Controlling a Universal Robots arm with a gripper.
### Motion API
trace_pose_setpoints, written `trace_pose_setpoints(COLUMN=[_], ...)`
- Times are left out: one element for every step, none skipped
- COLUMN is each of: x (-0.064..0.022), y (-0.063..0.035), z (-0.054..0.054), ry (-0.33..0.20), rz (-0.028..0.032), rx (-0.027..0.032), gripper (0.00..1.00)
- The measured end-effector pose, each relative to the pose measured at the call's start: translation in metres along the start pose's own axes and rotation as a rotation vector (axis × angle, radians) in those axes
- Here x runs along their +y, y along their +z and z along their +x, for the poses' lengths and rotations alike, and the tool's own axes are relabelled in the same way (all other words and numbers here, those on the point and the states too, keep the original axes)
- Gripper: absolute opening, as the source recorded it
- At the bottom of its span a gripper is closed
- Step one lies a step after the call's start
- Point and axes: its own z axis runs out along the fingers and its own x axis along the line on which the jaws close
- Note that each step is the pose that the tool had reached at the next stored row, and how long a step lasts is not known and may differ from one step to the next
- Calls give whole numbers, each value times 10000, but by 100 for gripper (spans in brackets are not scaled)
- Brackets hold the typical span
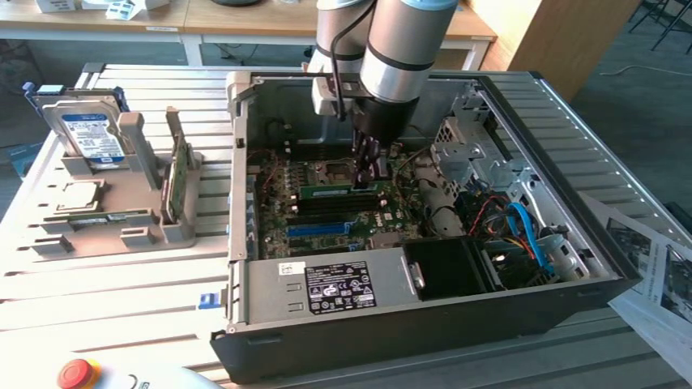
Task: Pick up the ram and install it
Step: 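Insert the ram into the slot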
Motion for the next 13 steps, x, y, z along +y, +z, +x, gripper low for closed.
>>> trace_pose_setpoints(x=[0, 0, 0, 0, 0, 0, 0, 0, 0, 0, 0, -1, -1], y=[0, 1, 2, 2, 3, 3, 3, 3, 3, 3, 4, 10, 18], z=[0, 0, 0, 0, 0, 0, 0, 0, 0, 0, 0, 1, 1], ry=[19, 46, 100, 145, 191, 236, 276, 302, 304, 304, 305, 304, 305], rz=[1, 2, 3, 5, 6, 7, 9, 10, 9, 10, 10, 11, 10], rx=[-1, -3, -6, -9, -11, -14, -16, -17, -18, -18, -19, -21, -18], gripper=[12, 12, 12, 12, 12, 12, 12, 12, 12, 12, 12, 12, 12])
